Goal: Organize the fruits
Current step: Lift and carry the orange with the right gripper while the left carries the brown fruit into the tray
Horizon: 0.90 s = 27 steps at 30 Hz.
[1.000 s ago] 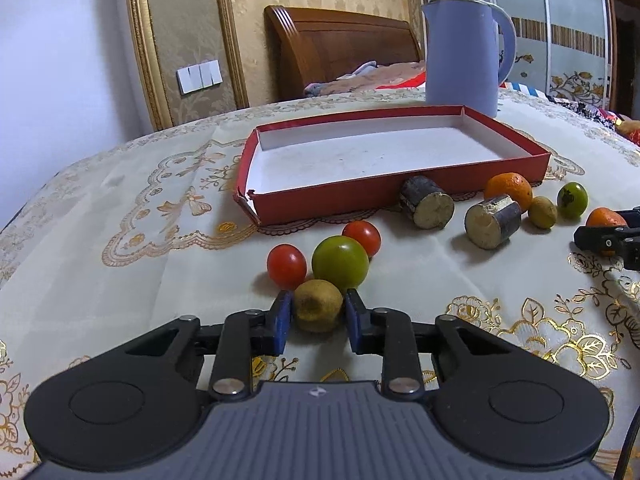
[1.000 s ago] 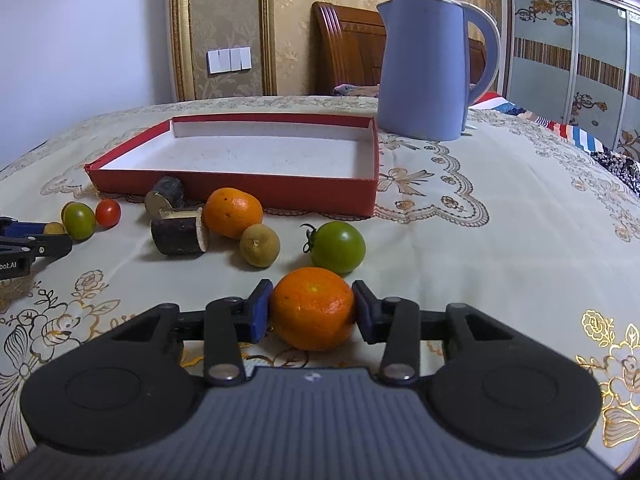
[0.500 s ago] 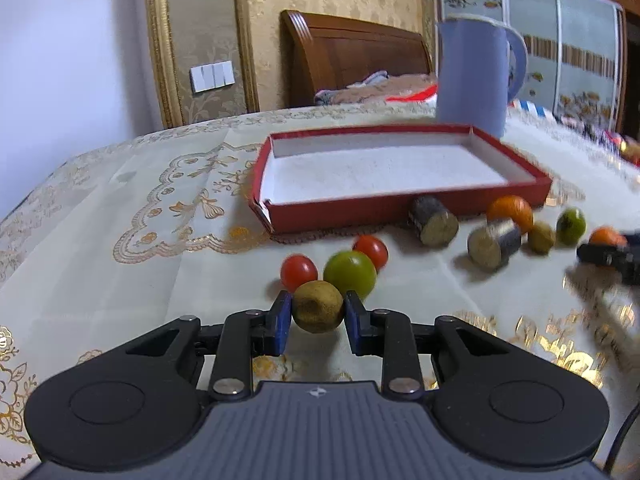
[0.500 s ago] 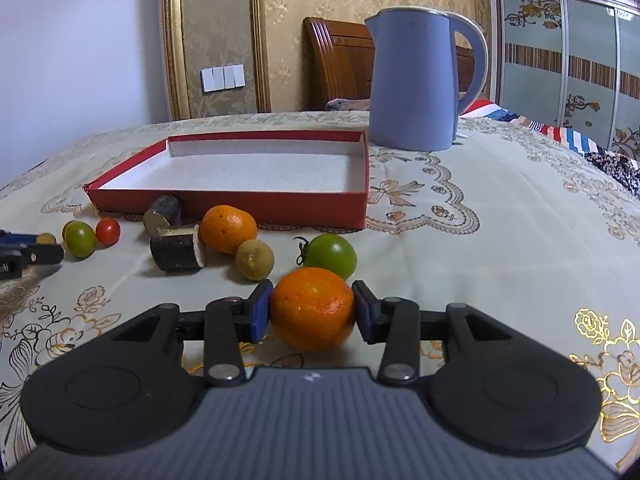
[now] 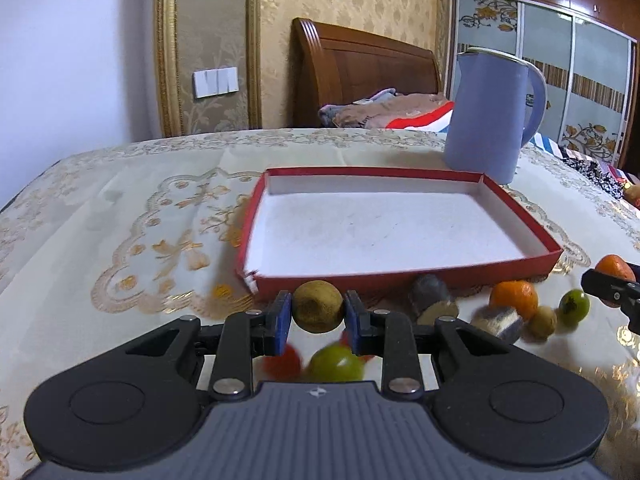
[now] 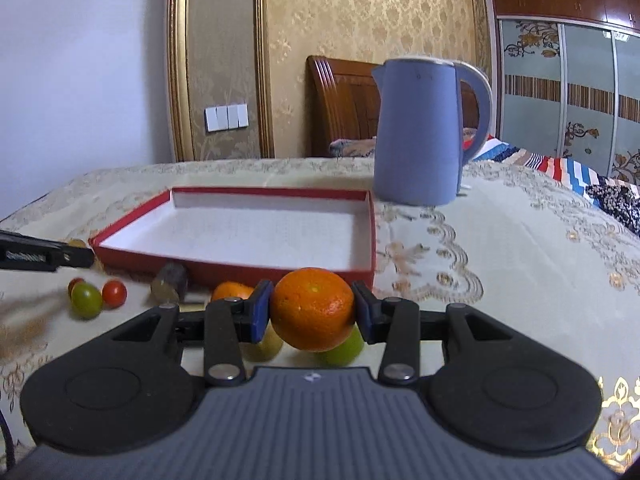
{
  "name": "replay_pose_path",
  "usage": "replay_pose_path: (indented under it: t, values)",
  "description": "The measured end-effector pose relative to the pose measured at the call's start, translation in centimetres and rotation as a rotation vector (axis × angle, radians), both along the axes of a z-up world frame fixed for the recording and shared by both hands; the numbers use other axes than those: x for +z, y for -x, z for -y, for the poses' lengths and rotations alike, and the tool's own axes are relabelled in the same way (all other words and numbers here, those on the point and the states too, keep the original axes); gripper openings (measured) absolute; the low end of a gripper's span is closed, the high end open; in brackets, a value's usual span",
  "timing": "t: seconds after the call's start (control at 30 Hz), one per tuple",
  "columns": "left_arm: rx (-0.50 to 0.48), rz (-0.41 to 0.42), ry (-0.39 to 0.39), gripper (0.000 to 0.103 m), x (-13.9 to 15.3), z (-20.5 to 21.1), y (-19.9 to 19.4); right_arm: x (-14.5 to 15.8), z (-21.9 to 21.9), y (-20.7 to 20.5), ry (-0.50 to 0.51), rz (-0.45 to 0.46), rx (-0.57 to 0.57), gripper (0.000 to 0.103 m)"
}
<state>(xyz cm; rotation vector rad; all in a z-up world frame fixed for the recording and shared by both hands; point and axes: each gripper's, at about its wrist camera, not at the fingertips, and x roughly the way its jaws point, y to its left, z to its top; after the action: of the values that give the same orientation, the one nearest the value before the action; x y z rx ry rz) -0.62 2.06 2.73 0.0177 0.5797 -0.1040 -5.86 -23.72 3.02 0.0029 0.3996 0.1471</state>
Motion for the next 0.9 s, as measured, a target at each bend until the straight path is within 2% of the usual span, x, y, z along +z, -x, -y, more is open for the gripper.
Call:
replay_pose_path:
  t: [0.13,0.33,0.47,0.63,0.77,0.9]
  values:
    - [0.004,0.002,0.005,0.028,0.6,0.9,-1.6,1.0,-0.6,-1.7,0.012,0.012,0.007,0.040]
    - [0.026,-0.028,-0.004,0.028,0.6,2.0,-4.9,1.4,-1.8,-6.7,0.050,-0.025,-0.006,0.040]
    - [0.045,-0.049,-0.035,0.028,-0.4,2.6,-7.4,0.8,-2.0,-10.3,0.053,-0.090,-0.015,0.040]
    - [0.068,-0.087,-0.032,0.028,-1.4,2.5,-10.2,-0.4,-2.0,-14.4,0.043,-0.162,-0.041,0.040]
    - [0.082,-0.105,-0.041,0.028,-1.7,2.4,-11.7,-0.9,-2.0,-16.8,0.026,-0.220,-0.041,0.040]
    - [0.083,-0.120,-0.046,0.028,-2.2,2.5,-12.7,-1.4,-2.2,-17.9,0.028,-0.238,-0.042,0.040]
